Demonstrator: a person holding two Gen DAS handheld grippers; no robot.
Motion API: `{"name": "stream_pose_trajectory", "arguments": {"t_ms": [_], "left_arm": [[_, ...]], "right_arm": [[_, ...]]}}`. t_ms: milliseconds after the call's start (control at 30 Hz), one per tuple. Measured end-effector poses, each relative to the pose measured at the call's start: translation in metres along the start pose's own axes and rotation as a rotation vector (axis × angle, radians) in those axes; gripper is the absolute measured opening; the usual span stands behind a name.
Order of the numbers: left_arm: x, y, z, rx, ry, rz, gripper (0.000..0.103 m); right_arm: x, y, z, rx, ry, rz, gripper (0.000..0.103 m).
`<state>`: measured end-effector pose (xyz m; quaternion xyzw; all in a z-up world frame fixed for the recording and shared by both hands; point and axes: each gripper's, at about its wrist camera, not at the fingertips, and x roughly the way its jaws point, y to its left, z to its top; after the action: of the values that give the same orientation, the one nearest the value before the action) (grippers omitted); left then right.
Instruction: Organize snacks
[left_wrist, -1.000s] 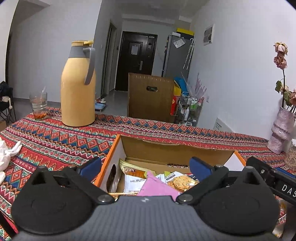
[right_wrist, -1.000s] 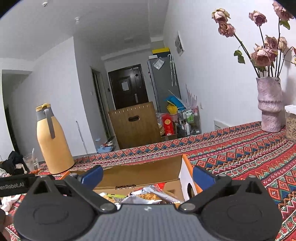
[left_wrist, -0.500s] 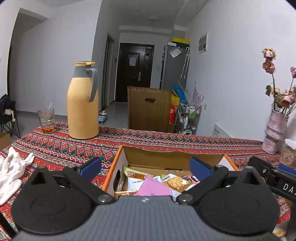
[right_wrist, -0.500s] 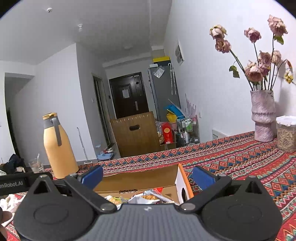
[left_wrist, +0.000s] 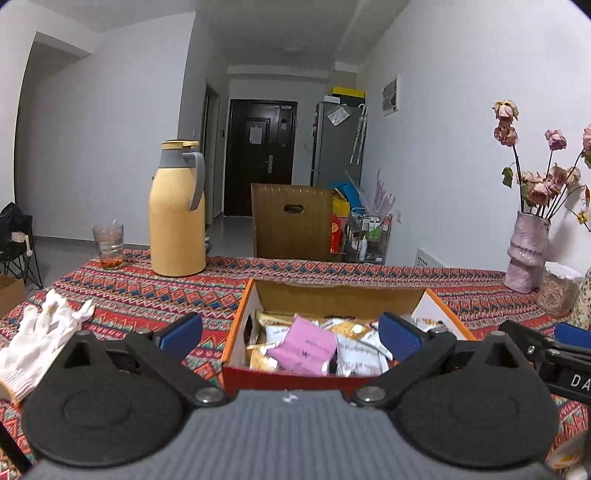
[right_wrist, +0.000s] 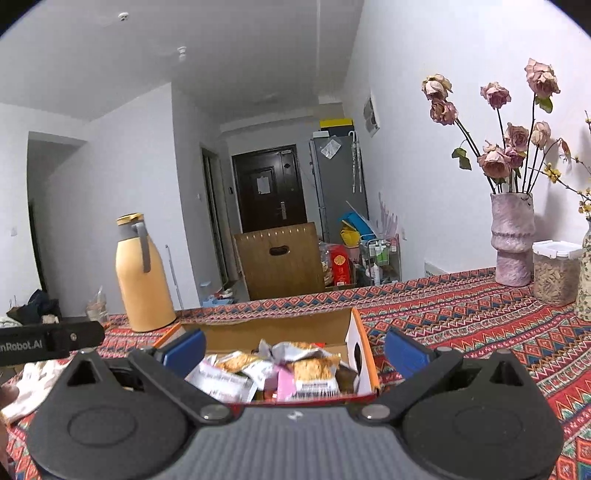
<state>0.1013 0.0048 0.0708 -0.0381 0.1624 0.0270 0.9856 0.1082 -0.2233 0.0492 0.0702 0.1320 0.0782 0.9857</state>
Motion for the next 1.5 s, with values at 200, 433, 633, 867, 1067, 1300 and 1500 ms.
{"name": "stream_pose_trajectory", "arguments": {"t_ms": [200, 433, 633, 867, 1067, 1300, 1500], "left_arm": [[-0.019, 0.006, -0.021, 0.024, 0.032, -0.011, 0.103], [-0.033, 0.013, -0.046, 0.038, 0.078, -0.025, 0.103], [-0.034, 0.016, -0.068, 0.067, 0.134, -0.031, 0.103], [-0.034, 0.021, -0.087, 0.055, 0.194, -0.040, 0.103], [-0.037, 0.026, -0.097, 0.044, 0.226, -0.043, 0.103], [-0.038, 0.027, -0.101, 0.039, 0.240, -0.042, 0.103], [-0.039, 0.027, -0.103, 0.037, 0.244, -0.045, 0.103]], "right_arm": [[-0.022, 0.005, -0.016, -0.025, 0.034, 0.015, 0.103], [-0.036, 0.009, -0.037, -0.045, 0.102, 0.018, 0.103], [-0.040, 0.005, -0.056, -0.051, 0.165, 0.010, 0.103], [-0.043, -0.001, -0.072, -0.045, 0.217, 0.001, 0.103], [-0.042, -0.003, -0.080, -0.043, 0.246, -0.003, 0.103], [-0.040, -0.003, -0.085, -0.045, 0.269, -0.006, 0.103], [-0.039, -0.002, -0.088, -0.048, 0.279, -0.006, 0.103]]}}
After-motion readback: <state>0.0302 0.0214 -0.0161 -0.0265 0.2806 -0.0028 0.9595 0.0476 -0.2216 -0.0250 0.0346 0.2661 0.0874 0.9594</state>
